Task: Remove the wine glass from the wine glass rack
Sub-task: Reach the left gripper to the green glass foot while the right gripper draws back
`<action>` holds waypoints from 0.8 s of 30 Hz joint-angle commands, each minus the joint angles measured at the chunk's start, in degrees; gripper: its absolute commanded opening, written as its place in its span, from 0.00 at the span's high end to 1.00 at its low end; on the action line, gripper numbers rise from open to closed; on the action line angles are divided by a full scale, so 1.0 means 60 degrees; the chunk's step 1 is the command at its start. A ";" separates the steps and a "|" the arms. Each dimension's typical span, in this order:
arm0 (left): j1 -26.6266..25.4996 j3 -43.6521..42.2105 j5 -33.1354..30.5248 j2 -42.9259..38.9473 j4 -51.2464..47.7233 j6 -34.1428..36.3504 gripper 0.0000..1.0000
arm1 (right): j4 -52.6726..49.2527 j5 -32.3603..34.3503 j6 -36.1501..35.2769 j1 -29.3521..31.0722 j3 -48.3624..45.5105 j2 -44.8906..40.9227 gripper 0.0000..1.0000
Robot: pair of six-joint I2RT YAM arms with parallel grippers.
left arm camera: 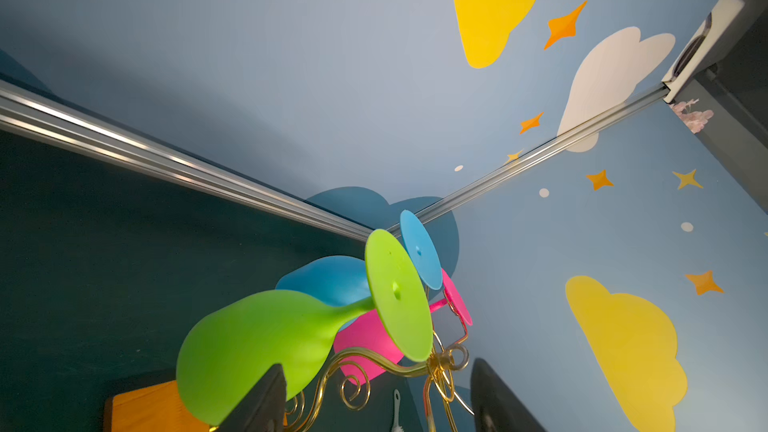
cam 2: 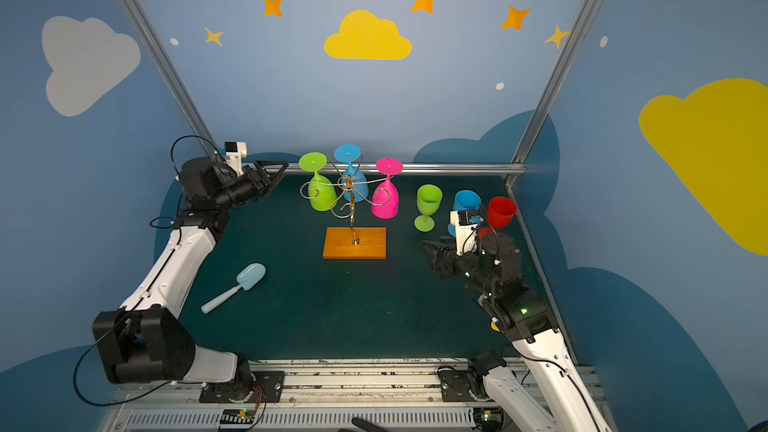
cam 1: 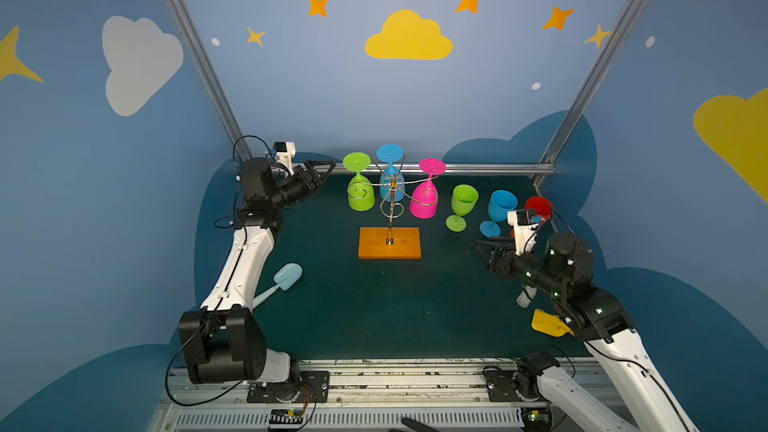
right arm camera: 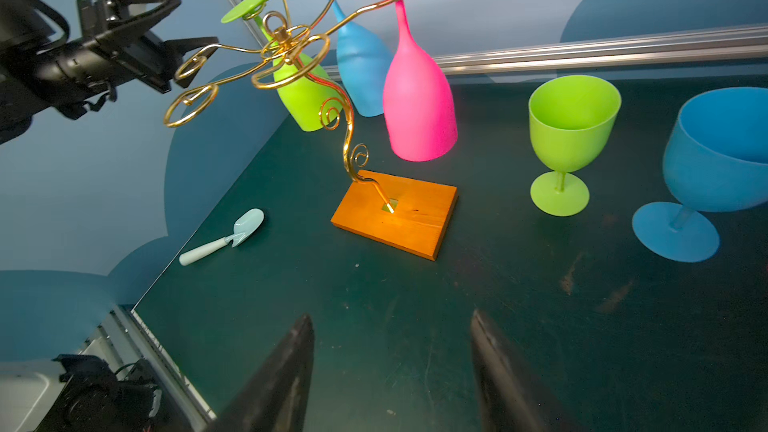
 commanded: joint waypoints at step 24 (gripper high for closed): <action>-0.1009 0.1891 0.0132 0.1828 0.0114 0.0021 0.56 | 0.1165 0.0309 0.0346 0.1402 -0.0102 0.0471 0.40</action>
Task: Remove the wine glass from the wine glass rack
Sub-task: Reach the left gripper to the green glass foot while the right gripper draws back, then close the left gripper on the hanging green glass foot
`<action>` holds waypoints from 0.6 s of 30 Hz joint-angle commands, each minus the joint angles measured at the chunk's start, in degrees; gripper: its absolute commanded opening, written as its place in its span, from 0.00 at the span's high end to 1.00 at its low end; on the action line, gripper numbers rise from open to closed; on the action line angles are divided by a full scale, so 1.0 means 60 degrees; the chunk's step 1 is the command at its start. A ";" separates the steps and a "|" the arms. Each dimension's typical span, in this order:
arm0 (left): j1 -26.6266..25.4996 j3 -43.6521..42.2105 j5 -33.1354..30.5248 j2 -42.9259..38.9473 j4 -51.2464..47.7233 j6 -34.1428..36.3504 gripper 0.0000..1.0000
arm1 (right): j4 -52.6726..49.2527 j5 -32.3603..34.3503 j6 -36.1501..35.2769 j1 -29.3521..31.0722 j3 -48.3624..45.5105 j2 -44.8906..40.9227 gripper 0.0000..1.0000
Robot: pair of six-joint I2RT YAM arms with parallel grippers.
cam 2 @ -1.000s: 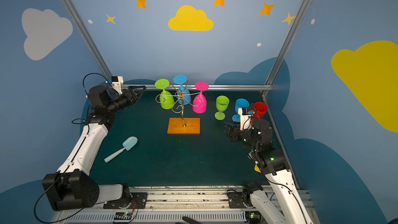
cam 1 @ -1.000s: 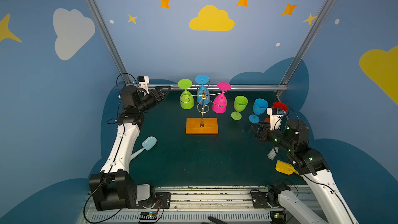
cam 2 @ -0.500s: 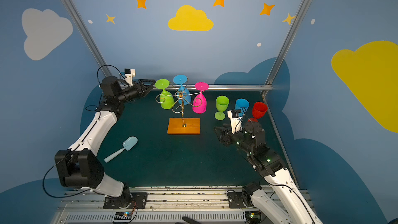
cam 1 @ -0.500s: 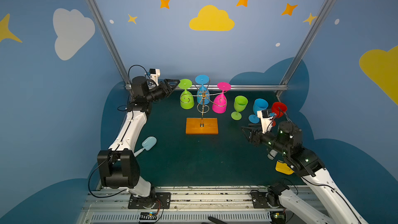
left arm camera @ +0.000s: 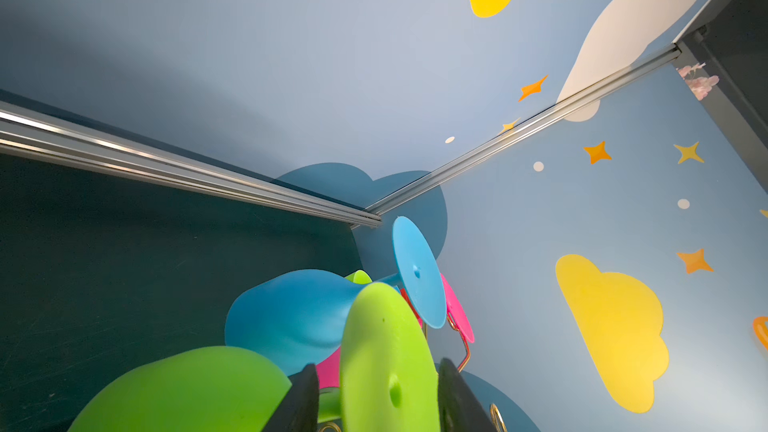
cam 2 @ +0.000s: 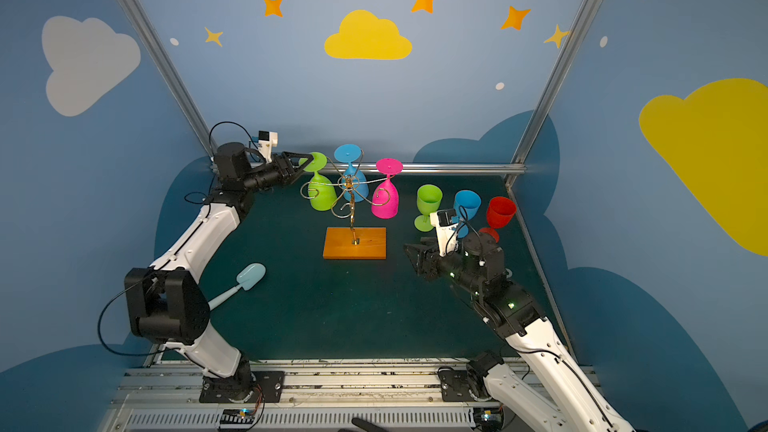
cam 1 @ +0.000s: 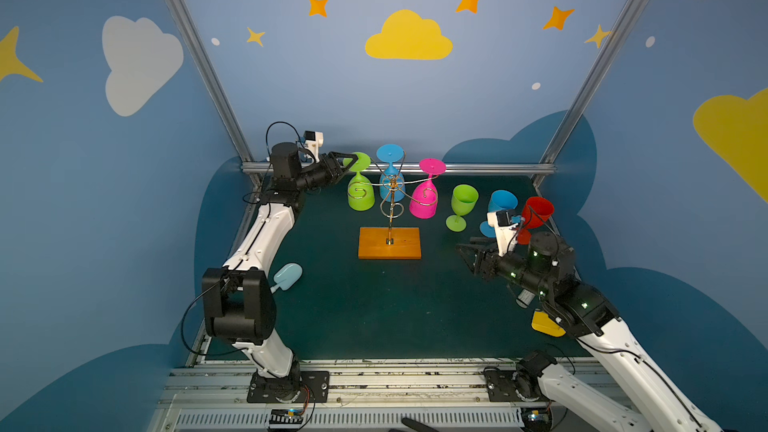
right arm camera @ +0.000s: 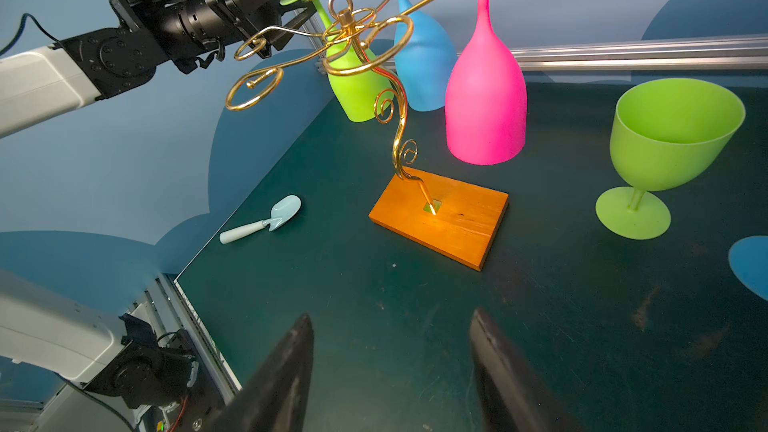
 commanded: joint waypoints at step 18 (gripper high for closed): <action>0.0100 0.0362 0.0142 -0.0222 -0.0413 0.0220 0.78 | 0.0273 0.0208 0.0127 0.0100 -0.0043 -0.0141 0.39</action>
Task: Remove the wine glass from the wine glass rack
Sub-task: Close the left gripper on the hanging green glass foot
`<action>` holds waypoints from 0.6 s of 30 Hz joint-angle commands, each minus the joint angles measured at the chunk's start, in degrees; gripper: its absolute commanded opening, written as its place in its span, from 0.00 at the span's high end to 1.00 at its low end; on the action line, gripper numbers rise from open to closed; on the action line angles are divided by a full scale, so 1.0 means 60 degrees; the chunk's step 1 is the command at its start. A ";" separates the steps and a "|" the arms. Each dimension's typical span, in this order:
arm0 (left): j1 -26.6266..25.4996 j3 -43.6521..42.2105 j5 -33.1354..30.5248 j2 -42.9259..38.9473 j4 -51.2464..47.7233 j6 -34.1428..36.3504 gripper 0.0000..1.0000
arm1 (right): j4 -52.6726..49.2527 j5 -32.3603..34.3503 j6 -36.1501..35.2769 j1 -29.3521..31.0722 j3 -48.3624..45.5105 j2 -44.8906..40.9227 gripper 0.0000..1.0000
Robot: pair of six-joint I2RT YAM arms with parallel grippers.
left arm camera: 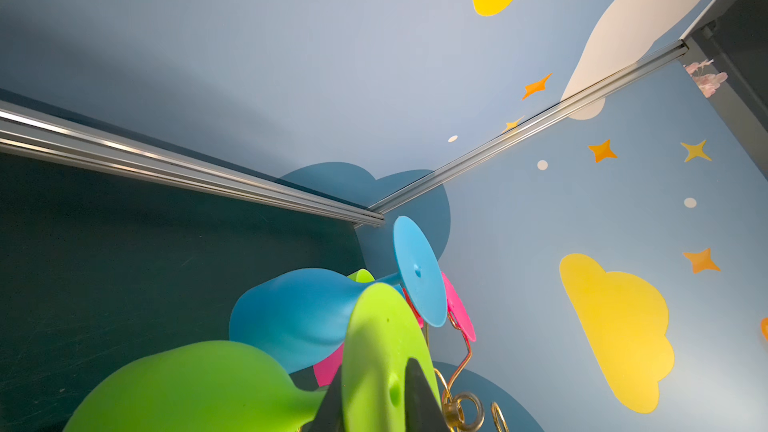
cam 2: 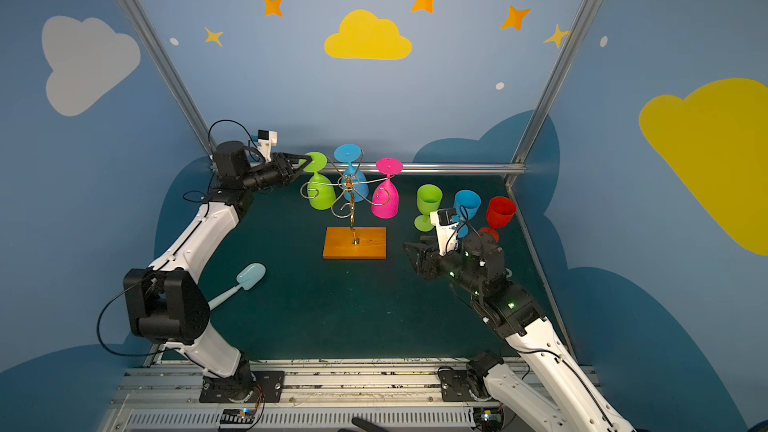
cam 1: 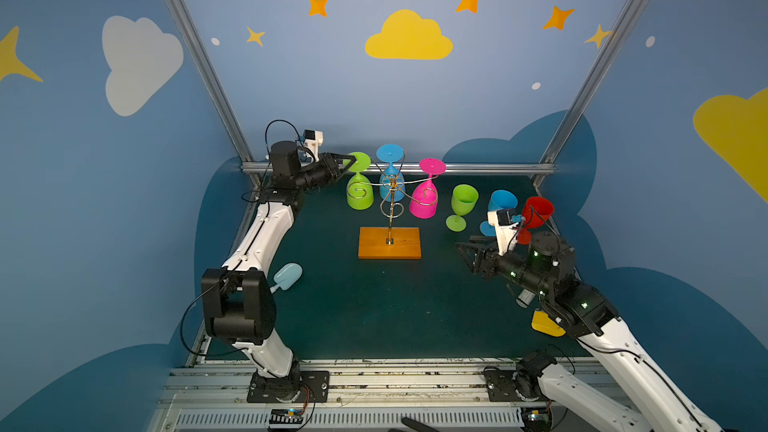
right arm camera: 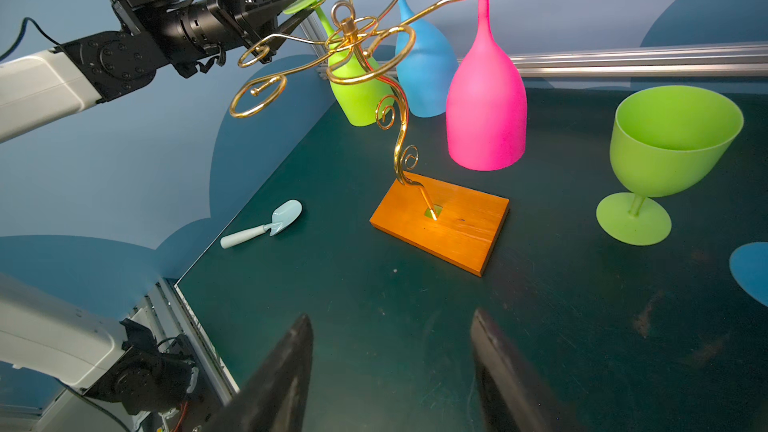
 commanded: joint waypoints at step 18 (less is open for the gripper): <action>0.0266 0.0273 0.0155 -0.0583 -0.0113 -0.0284 0.88 | 0.0144 0.0168 0.0190 0.0078 -0.0124 -0.0303 0.39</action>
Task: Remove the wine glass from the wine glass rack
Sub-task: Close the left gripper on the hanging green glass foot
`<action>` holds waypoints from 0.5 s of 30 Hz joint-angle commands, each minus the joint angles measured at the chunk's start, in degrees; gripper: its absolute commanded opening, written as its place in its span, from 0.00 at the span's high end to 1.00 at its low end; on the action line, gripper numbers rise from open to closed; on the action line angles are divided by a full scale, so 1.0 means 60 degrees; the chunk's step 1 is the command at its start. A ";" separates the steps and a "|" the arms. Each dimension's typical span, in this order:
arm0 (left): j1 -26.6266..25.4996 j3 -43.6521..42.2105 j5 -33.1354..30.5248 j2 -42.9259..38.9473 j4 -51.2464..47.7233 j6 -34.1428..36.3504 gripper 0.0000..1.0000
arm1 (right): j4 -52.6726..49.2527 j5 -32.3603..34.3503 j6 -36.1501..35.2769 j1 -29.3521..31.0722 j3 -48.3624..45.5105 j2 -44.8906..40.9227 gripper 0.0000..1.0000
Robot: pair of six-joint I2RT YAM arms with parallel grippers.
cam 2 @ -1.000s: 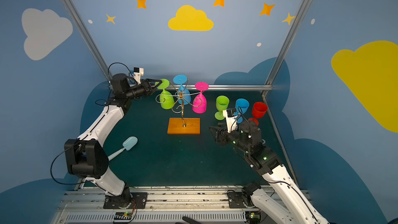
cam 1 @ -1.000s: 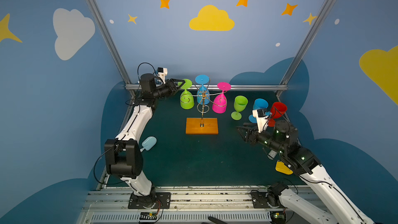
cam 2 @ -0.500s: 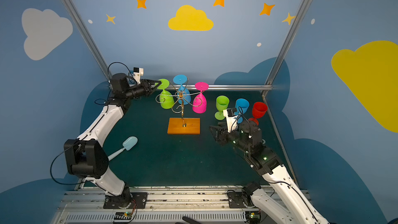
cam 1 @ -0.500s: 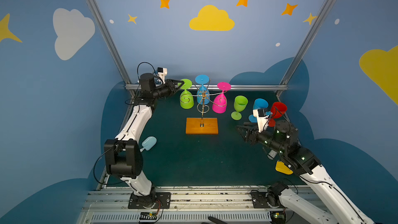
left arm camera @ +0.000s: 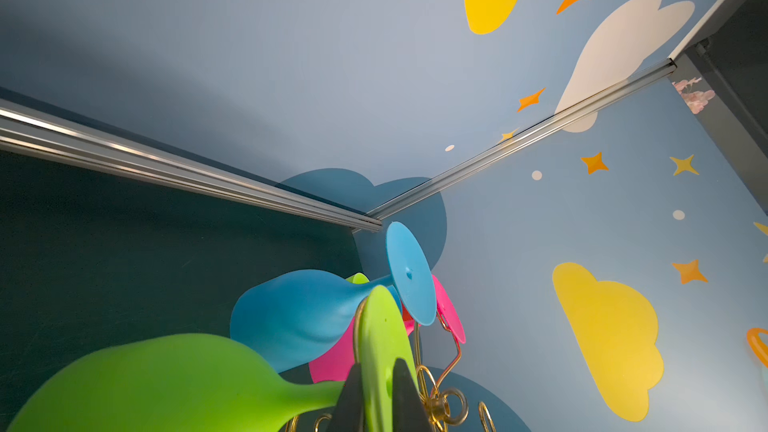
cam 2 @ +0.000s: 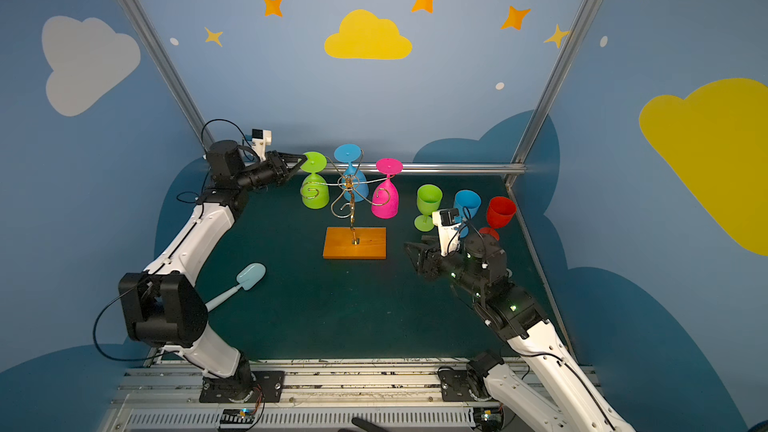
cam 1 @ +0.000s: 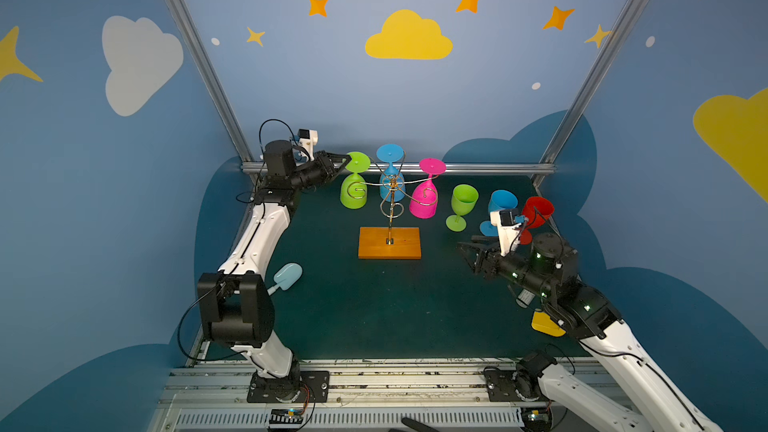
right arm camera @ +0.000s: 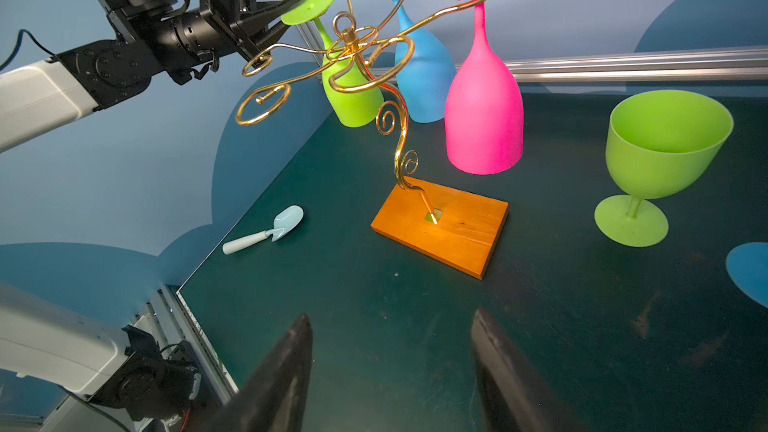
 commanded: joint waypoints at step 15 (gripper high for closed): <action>0.0086 0.0260 0.0385 -0.0268 0.0672 -0.0807 0.97 | 0.0092 0.0084 0.0193 0.0044 -0.0198 -0.0334 0.39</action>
